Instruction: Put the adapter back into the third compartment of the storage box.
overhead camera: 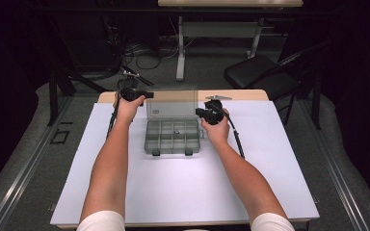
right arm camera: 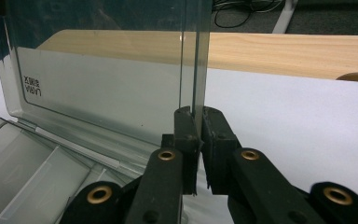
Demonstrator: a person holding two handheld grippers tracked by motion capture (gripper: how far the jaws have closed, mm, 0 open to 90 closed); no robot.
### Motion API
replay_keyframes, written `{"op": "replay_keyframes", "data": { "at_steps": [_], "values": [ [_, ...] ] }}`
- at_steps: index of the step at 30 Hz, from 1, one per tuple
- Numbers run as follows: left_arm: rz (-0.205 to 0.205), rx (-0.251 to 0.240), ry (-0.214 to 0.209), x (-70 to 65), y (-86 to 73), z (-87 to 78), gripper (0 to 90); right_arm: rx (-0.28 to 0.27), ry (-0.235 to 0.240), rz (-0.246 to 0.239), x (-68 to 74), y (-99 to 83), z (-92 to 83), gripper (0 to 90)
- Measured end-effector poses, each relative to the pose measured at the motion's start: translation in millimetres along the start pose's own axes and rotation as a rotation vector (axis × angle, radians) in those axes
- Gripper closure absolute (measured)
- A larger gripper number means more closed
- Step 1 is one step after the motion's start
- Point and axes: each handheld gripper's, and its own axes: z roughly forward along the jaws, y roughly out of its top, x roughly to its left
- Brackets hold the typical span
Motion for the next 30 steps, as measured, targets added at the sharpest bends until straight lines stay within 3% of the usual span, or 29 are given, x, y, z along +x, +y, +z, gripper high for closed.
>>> {"op": "replay_keyframes", "data": {
  "at_steps": [7, 18, 19, 24, 30],
  "values": [
    [0.010, -0.002, 0.006, 4.4, -2.2, -2.0, 75.1, -0.001, 0.000, 0.002, 0.4, -0.2, 0.2, 85.4],
    [0.024, -0.008, 0.035, 2.7, -3.2, -3.6, 78.4, -0.001, 0.000, 0.004, -0.1, -0.3, 0.5, 85.3],
    [0.024, -0.010, 0.035, 3.2, -3.4, -4.2, 81.9, -0.002, 0.002, 0.005, -0.2, -0.2, 0.7, 85.3],
    [0.025, -0.019, 0.029, 4.2, -4.9, -4.7, 83.2, -0.001, 0.004, 0.010, -0.6, -0.3, 0.8, 85.2],
    [0.026, -0.057, 0.031, 5.1, -10.7, -5.1, 84.0, -0.012, -0.003, 0.010, 0.8, -0.6, 1.8, 84.1]
  ]
}}
